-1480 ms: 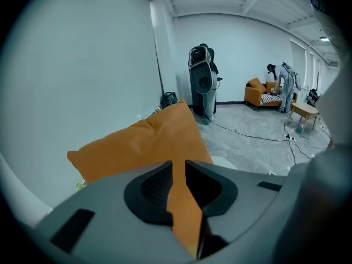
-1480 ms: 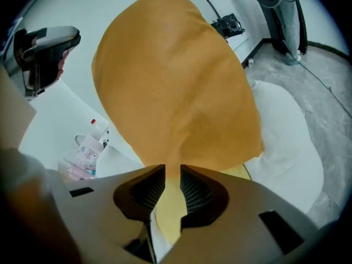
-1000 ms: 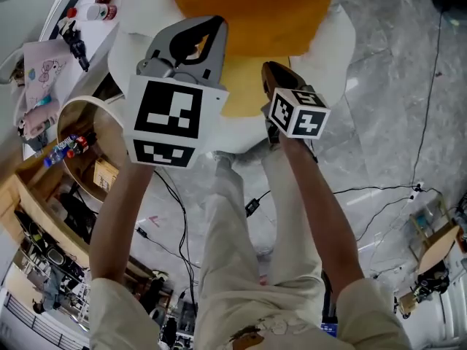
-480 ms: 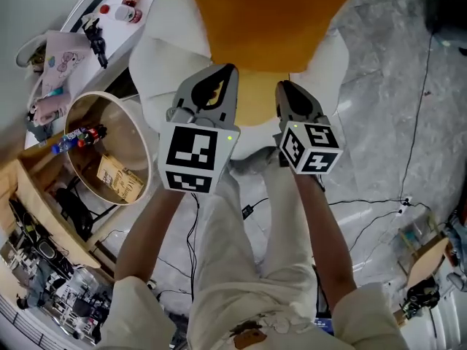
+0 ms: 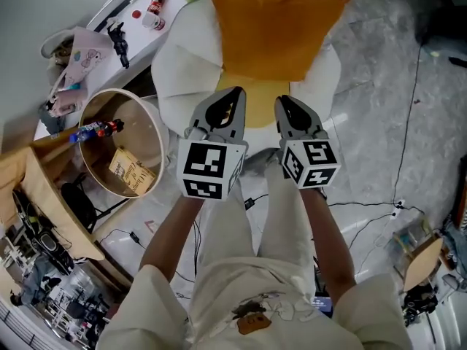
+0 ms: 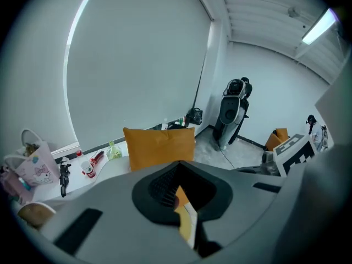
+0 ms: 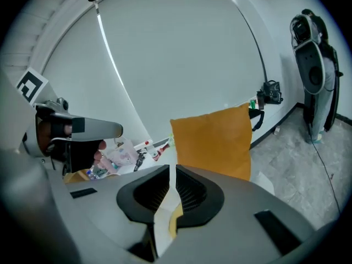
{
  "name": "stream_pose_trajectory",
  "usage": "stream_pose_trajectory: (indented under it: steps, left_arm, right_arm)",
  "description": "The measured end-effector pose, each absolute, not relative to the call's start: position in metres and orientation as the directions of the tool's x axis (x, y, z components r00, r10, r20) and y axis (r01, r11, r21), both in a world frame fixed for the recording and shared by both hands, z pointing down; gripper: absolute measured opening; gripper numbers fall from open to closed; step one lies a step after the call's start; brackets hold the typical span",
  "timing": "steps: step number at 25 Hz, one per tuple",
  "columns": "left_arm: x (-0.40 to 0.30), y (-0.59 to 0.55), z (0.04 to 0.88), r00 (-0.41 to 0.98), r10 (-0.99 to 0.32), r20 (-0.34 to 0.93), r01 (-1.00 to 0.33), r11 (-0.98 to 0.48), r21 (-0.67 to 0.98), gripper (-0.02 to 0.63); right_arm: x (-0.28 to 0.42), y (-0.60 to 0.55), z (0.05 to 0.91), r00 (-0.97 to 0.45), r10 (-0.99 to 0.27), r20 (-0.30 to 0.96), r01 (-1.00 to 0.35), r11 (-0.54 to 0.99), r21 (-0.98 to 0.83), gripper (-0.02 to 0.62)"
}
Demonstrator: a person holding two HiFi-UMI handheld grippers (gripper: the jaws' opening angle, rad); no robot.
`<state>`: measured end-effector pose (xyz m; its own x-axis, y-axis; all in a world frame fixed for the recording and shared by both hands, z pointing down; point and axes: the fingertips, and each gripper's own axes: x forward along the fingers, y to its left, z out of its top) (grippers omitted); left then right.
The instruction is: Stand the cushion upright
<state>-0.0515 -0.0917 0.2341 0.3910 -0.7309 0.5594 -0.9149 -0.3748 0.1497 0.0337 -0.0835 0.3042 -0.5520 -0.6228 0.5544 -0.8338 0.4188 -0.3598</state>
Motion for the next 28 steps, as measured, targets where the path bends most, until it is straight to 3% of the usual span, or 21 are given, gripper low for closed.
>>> stream_pose_trajectory:
  steps: [19, 28]
  left_arm:
    - [-0.038, 0.027, 0.086, 0.498, -0.730, 0.467, -0.867, -0.419, 0.269, 0.005]
    - [-0.079, 0.059, 0.050, 0.517, -0.738, 0.434, -0.856, -0.440, 0.272, 0.005]
  right_arm:
    - [0.020, 0.001, 0.128, -0.624, -0.602, 0.498, -0.777, 0.547, -0.313, 0.054]
    - [-0.023, 0.024, 0.073, -0.643, -0.627, 0.440, -0.765, 0.553, -0.330, 0.054]
